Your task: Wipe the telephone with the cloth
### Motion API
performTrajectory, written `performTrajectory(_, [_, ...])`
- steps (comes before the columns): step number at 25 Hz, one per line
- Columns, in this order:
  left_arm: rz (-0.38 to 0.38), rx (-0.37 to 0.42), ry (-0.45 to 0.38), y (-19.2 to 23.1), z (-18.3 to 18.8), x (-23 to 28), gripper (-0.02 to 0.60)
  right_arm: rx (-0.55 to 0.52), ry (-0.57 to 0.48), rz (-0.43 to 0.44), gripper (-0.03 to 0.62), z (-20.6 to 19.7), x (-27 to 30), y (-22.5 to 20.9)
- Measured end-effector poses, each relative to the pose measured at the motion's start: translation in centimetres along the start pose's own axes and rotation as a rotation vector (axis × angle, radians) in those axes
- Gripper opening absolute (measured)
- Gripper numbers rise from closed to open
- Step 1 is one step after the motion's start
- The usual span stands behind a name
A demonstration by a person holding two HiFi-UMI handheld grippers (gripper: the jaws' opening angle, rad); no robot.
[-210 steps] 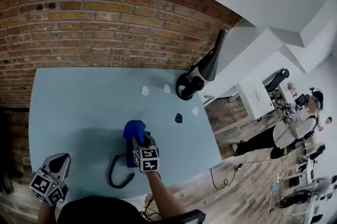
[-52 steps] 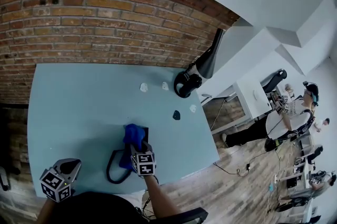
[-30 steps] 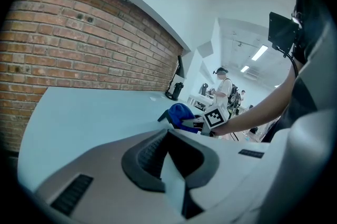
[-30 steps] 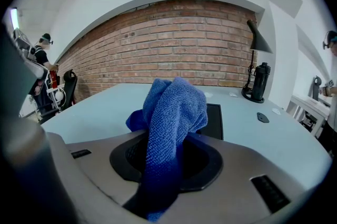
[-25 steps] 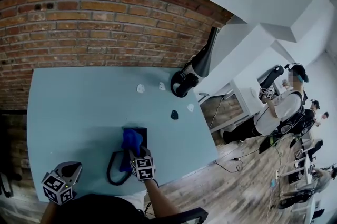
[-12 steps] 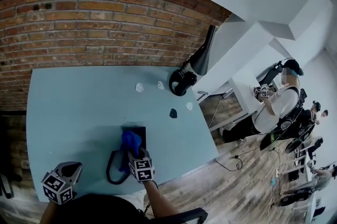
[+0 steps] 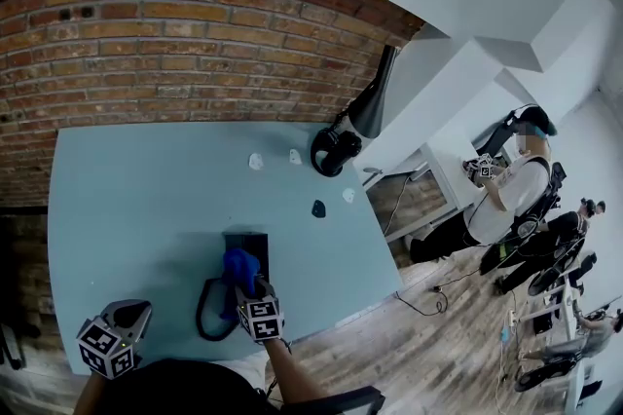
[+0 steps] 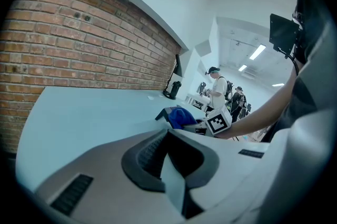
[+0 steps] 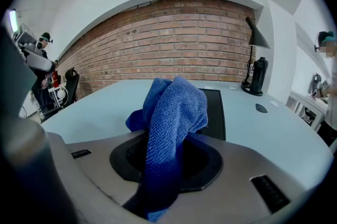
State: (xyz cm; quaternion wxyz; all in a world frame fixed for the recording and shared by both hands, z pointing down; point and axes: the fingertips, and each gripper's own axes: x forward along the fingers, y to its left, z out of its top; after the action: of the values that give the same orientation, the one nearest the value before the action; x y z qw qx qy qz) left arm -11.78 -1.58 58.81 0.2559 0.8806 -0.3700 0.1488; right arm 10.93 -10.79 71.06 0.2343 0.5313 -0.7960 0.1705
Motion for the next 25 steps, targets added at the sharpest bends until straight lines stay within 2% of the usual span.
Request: performTrajectory(25, [-0.040, 0.018, 0.017, -1.1, -1.0, 0.5, 0.002, 0.008, 0.043, 0.008, 0.130, -2.3, -1.3, 1.3])
